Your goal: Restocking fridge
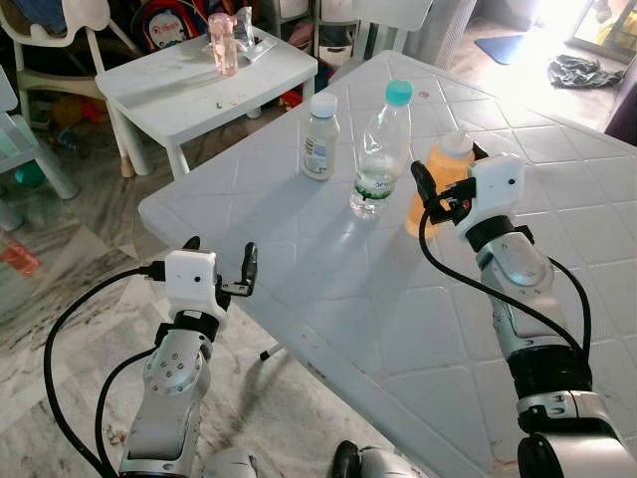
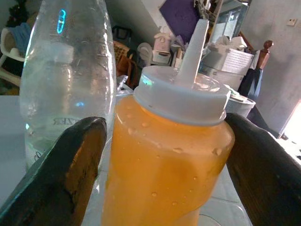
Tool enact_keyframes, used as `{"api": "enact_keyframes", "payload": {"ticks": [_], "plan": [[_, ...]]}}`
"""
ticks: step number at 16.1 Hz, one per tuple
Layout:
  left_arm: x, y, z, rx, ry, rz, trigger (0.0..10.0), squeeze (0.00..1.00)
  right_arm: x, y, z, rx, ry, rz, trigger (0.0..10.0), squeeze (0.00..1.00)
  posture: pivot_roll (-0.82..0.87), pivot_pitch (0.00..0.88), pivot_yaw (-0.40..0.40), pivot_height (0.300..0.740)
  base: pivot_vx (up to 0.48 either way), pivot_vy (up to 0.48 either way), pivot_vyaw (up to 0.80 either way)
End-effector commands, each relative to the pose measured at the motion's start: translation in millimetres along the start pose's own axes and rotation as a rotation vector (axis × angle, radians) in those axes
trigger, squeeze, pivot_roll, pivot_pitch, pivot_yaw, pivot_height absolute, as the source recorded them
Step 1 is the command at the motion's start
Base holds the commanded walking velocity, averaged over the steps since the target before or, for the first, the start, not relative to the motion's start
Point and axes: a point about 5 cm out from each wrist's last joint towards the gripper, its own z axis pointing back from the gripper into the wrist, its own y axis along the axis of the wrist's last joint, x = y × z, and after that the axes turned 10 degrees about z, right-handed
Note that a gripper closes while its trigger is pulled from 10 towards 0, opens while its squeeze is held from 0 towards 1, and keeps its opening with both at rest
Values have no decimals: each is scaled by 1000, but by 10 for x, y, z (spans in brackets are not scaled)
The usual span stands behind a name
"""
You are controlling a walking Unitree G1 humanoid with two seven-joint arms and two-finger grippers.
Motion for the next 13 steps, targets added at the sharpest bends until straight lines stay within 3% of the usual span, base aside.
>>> {"api": "enact_keyframes", "payload": {"ticks": [1, 10, 11, 12, 13], "plan": [[8, -13, 10, -14, -9, -4, 10000, 0, 79, 31, -25, 14, -11, 5, 10000, 0, 146, 106, -19, 740, 0, 0, 0], [10, -19, 12, -19, -11, -4, 10000, 0, 66, 1, -136, -6, 33, -62, 10000, 0, 156, 106, -20, 740, 0, 0, 0], [11, -20, 13, -20, -13, -5, 10000, 0, 62, -11, -127, -9, 34, -67, 4863, 0, 154, 109, -19, 740, 0, 0, 0], [11, -21, 13, -21, -14, -6, 10000, 0, 62, -18, -120, -10, 32, -70, 980, 0, 152, 109, -18, 740, 0, 0, 0], [12, -22, 13, -21, -15, -7, 10000, 0, 68, -26, -115, -15, 28, -69, 157, 0, 152, 109, -18, 740, 0, 0, 0]]}}
